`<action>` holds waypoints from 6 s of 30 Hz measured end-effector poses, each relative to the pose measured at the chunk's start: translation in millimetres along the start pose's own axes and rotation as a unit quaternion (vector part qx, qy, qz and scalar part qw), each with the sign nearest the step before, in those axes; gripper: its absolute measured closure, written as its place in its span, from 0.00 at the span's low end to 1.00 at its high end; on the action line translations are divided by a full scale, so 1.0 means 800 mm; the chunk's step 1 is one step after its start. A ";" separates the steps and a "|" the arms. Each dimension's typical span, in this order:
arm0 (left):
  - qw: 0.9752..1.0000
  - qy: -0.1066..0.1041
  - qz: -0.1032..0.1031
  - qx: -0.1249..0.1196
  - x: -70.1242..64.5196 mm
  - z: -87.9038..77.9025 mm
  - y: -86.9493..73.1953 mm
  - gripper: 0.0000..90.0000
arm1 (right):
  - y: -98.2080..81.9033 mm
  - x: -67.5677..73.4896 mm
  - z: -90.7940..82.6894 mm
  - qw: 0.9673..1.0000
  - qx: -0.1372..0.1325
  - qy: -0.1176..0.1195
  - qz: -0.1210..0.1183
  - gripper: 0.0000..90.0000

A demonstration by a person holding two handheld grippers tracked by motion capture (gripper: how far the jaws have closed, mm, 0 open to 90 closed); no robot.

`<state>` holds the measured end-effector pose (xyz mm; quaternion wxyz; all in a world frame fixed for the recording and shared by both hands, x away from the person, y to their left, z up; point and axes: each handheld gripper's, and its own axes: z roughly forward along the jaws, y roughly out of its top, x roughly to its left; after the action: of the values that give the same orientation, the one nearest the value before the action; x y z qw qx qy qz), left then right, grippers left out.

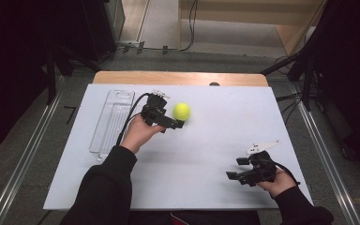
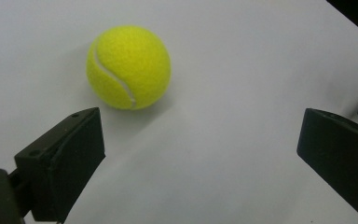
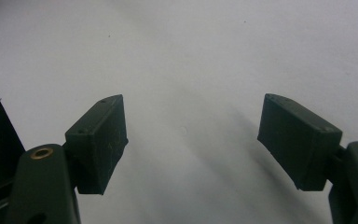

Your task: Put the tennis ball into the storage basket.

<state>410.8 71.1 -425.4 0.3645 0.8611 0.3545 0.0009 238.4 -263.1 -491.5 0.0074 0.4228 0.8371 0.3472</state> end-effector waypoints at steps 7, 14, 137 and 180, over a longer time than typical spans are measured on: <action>1.000 0.000 -0.001 0.008 0.006 0.005 0.014 0.01 | 0.000 0.000 -0.001 1.000 0.000 0.000 0.001 0.24; 1.000 0.001 -0.004 0.018 0.014 0.011 0.022 0.01 | 0.001 0.000 -0.001 1.000 -0.002 -0.002 0.000 0.24; 0.996 0.080 0.000 0.028 0.042 0.121 0.019 0.28 | 0.002 0.001 0.001 1.000 0.002 0.004 -0.008 0.24; 0.999 0.030 0.016 0.039 0.010 0.074 0.012 0.29 | 0.002 0.001 0.000 1.000 0.003 0.002 -0.006 0.24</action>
<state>437.8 33.8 -464.9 0.3200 0.8797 0.3512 0.0186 239.1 -261.9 -490.9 0.0069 0.4172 0.8406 0.3454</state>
